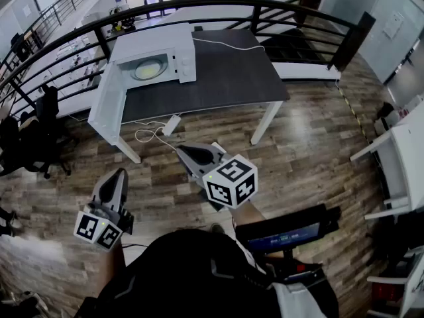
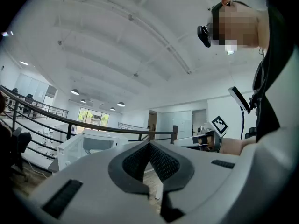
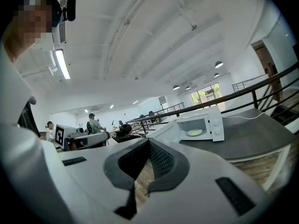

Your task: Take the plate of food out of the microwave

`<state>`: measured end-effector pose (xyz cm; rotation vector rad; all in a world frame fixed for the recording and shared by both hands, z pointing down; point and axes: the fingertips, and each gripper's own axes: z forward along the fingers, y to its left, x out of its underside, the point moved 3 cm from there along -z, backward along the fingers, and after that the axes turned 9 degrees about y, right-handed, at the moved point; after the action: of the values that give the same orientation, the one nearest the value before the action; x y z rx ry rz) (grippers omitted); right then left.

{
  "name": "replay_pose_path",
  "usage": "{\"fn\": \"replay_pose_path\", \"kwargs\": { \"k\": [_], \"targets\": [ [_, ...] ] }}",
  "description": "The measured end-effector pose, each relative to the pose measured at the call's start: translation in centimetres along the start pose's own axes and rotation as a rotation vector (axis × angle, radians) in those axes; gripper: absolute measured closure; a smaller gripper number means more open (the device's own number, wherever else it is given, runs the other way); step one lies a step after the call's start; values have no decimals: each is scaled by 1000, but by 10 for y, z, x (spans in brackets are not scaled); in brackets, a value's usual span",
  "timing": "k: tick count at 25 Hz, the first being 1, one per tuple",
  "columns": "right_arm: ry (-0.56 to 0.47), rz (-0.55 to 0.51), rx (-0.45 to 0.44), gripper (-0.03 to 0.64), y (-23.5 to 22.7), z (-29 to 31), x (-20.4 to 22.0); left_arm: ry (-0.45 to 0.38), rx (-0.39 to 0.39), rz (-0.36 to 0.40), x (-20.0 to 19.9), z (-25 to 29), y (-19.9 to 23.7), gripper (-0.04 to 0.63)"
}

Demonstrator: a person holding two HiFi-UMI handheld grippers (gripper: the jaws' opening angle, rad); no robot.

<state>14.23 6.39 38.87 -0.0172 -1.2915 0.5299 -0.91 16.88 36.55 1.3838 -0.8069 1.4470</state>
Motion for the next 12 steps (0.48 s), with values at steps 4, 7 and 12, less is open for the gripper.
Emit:
{"fn": "replay_pose_path", "kwargs": {
  "k": [4, 7, 12],
  "targets": [
    [1, 2, 4, 627, 0, 0, 0, 0, 1, 0, 0, -1, 1, 591],
    [-4, 21, 10, 627, 0, 1, 1, 0, 4, -2, 0, -2, 1, 591],
    [-43, 63, 11, 627, 2, 0, -1, -4, 10, -2, 1, -6, 3, 591]
  ]
}}
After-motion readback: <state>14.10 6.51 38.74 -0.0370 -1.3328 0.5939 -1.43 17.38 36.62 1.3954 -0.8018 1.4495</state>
